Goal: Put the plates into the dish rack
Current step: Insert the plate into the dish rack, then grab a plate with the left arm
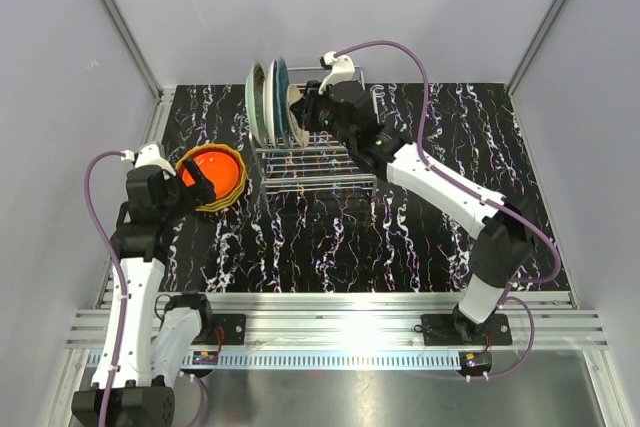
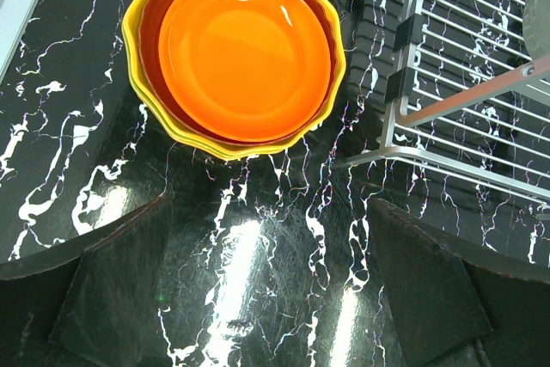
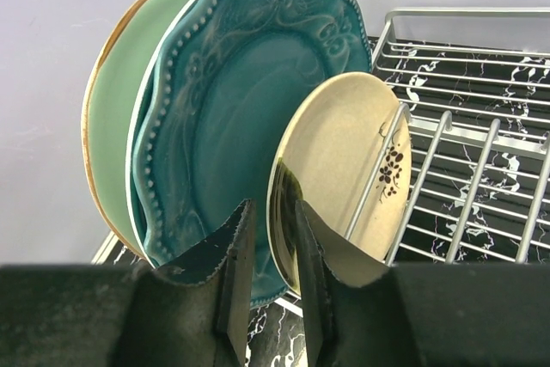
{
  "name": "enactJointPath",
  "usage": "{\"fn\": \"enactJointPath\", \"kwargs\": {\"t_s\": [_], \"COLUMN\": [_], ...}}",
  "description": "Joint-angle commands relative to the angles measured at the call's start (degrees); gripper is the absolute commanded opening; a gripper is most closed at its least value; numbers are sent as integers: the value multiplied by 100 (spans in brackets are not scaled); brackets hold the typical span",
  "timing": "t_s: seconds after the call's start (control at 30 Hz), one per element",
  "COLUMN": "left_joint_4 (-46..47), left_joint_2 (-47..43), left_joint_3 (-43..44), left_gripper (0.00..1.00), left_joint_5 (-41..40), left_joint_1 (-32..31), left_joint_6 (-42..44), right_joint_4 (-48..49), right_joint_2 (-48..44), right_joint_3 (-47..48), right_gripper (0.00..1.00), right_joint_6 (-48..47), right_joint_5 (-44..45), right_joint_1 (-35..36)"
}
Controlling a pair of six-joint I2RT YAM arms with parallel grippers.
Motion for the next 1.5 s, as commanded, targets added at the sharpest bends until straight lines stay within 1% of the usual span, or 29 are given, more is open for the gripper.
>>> {"fn": "enactJointPath", "kwargs": {"t_s": [0.0,0.2,0.27,0.43,0.53,0.67,0.73,0.77,0.87,0.9,0.93,1.0,1.03,1.1,1.13,1.23,1.27,1.33,1.43,1.47], "left_joint_4": [362,345,336,301,266,231,204,178,82,20,-50,-42,-42,-94,-164,-367,-367,-455,-525,-525], "left_joint_2": [-84,-75,-66,-5,48,188,250,276,443,600,680,881,952,1190,1286,1664,1891,2173,2788,3086], "left_joint_3": [50,50,59,76,94,102,120,129,138,190,225,217,243,356,453,936,1216,1525,2052,2193], "left_gripper": [99,99,99,99,99,99,99,99,99,99,99,99,99,99,99,98,94,92,89,87], "left_joint_5": [17,17,-142,-300,-466,-607,-669,-739,-1063,-1152,-1257,-1249,-1162,-1109,-1074,-828,-862,-1125,-1056,-1038], "left_joint_1": [-12,-12,-12,-3,-3,-12,-12,-12,-3,23,32,93,119,155,164,199,199,199,208,199], "left_joint_6": [89,89,98,71,63,36,-8,-16,-86,-104,-113,-148,-157,-157,-201,-289,-263,-236,-70,-17], "right_joint_4": [35,-26,-61,-132,-123,-184,-263,-290,-334,-299,-264,-194,-167,-167,-193,-255,-246,-228,-211,-211], "right_joint_2": [-80,-352,-475,-1160,-1705,-2591,-2891,-3197,-3638,-3936,-4087,-4447,-4553,-4799,-4861,-5081,-5177,-5274,-5459,-5546], "right_joint_3": [241,215,128,-241,-672,-1522,-1858,-2199,-2930,-3114,-3464,-3791,-4054,-4258,-4398,-4627,-4689,-4847,-4953,-4971], "right_gripper": [32,35,37,42,44,47,48,49,50,51,51,45,41,35,29,23,22,20,19,18], "right_joint_6": [8,25,25,-1,-9,-106,-211,-247,-265,-230,-212,-194,-186,-238,-273,-387,-405,-475,-493,-502], "right_joint_5": [8,-62,-79,-79,-193,-395,-440,-431,-265,-186,-142,-54,-36,-9,-1,87,140,193,263,255], "right_joint_1": [-50,-50,-50,-50,-50,-50,-50,-50,-50,-50,-50,-50,-50,-67,-50,-50,-50,-50,-41,-50]}}
